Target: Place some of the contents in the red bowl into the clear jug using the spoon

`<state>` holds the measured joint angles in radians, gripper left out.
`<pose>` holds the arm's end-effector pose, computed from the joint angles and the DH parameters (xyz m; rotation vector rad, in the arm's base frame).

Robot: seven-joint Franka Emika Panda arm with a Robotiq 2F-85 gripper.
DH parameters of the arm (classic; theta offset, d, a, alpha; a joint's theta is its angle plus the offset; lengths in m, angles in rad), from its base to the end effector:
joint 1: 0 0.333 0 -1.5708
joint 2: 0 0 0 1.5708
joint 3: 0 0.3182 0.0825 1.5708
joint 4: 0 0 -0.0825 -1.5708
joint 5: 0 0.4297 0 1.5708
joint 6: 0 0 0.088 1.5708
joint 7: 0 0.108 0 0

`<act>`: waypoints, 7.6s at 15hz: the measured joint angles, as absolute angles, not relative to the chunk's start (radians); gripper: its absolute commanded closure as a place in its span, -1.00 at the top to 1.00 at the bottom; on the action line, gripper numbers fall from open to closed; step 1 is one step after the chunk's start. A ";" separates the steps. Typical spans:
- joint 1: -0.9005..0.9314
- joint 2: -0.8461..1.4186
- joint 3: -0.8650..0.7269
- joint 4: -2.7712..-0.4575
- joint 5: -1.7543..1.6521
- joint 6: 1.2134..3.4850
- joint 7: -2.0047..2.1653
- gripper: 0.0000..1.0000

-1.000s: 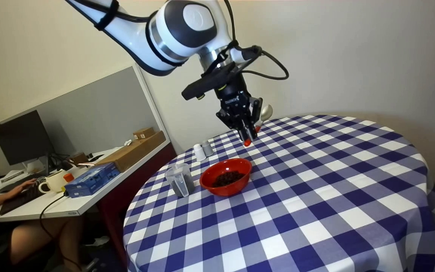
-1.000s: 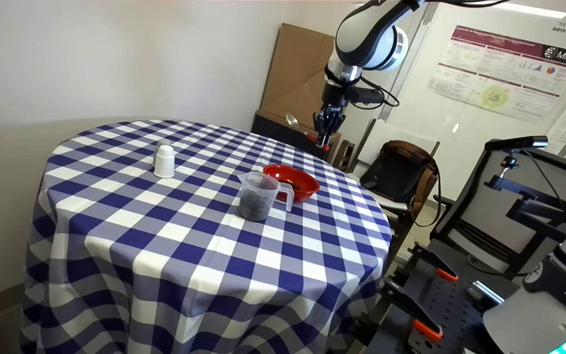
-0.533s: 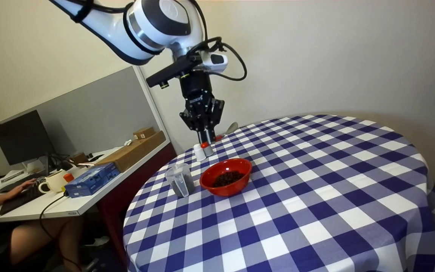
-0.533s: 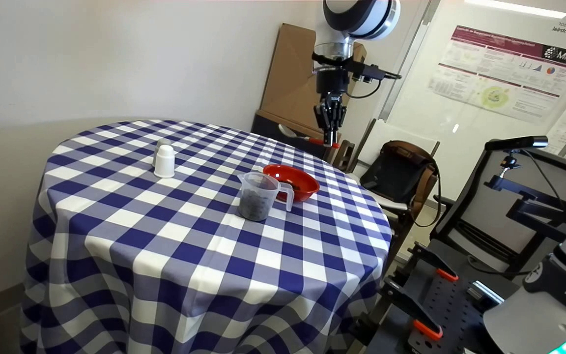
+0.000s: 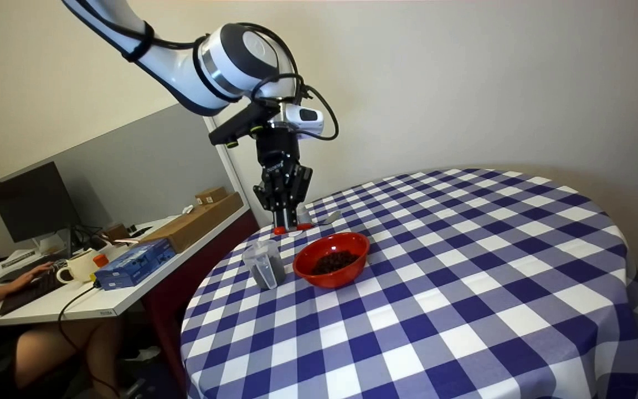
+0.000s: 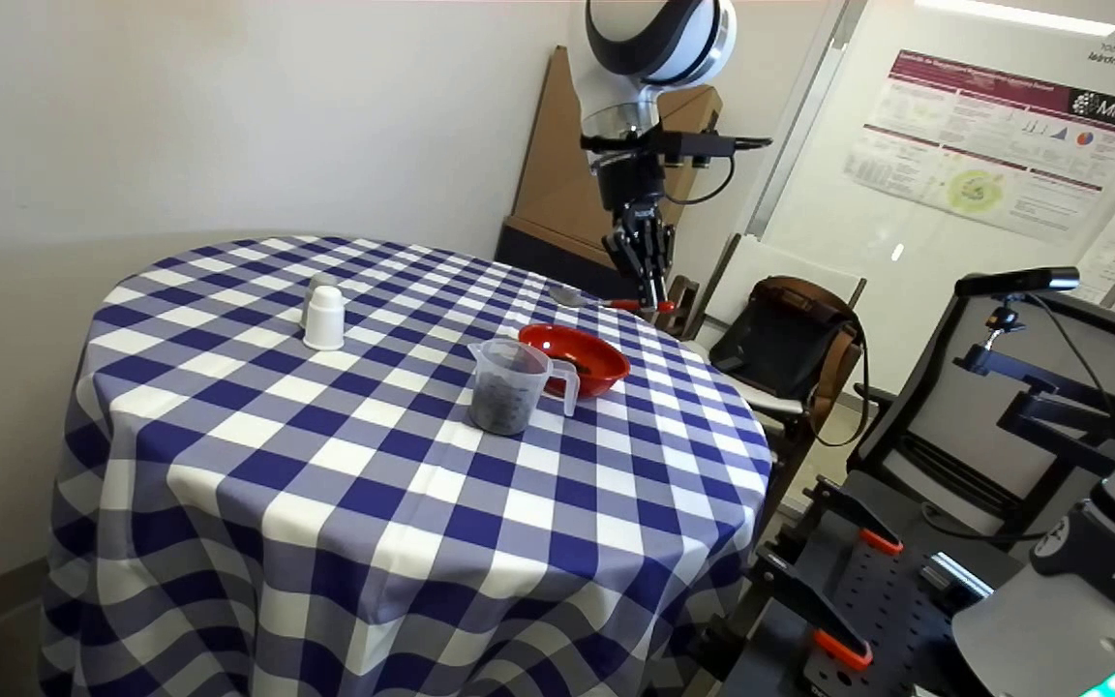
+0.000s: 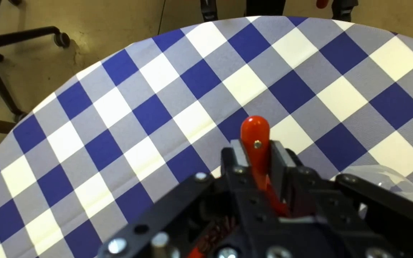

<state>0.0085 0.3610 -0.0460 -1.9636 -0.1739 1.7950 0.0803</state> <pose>0.5807 -0.0366 0.2313 2.8583 -0.0492 -0.7696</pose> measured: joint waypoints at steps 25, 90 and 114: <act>0.060 0.666 -0.058 -1.774 -0.349 1.600 0.200 -0.90; -0.102 0.551 -0.032 -1.855 0.096 1.731 -0.045 -0.90; -0.053 0.381 0.008 -2.002 0.097 1.785 -0.081 -0.90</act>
